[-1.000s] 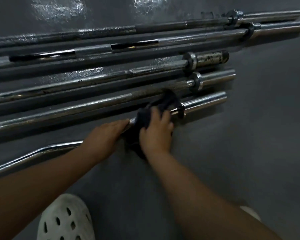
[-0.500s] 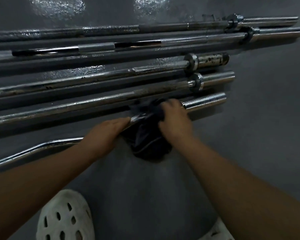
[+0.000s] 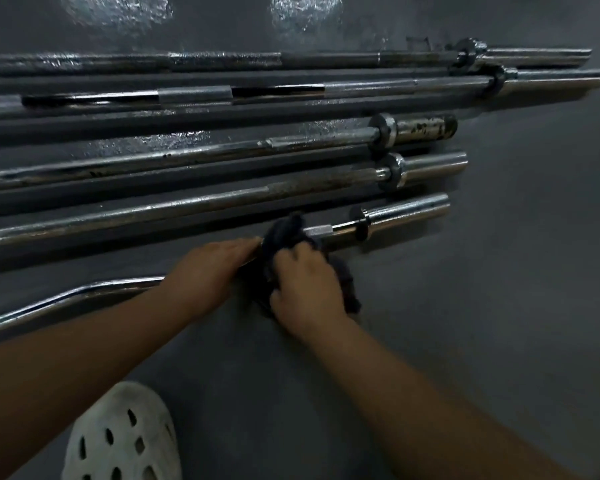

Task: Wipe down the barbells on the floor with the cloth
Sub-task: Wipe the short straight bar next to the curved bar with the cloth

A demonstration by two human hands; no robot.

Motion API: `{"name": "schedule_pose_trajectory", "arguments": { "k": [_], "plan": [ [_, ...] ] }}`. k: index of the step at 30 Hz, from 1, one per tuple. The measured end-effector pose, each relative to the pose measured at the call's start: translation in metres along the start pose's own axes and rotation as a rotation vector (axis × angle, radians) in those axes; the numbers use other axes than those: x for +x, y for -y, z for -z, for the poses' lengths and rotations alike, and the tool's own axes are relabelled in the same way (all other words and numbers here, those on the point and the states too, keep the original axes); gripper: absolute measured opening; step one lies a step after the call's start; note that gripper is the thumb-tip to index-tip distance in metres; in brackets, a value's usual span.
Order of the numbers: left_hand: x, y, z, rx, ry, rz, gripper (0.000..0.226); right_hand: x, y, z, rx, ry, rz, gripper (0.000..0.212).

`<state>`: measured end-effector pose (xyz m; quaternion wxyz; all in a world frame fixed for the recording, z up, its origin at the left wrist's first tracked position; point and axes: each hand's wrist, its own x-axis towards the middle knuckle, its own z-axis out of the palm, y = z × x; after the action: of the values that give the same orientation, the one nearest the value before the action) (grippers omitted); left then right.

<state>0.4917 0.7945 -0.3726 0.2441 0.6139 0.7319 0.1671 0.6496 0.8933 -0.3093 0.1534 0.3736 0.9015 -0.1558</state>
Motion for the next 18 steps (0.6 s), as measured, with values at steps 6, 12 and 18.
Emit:
{"name": "schedule_pose_trajectory", "arguments": {
  "k": [6, 12, 18],
  "plan": [
    [0.002, -0.007, 0.002, 0.008, -0.017, 0.021, 0.072, 0.032, -0.042, 0.002, 1.084, -0.388, -0.930, 0.024],
    [0.003, -0.004, 0.004, -0.111, 0.042, 0.069, 0.060, 0.027, -0.020, -0.019, 1.587, 0.044, -0.897, 0.029],
    [0.004, -0.008, 0.006, -0.026, 0.009, 0.035, 0.065, 0.051, -0.019, -0.019, 1.697, -0.118, -1.002, 0.057]
  ]
}}
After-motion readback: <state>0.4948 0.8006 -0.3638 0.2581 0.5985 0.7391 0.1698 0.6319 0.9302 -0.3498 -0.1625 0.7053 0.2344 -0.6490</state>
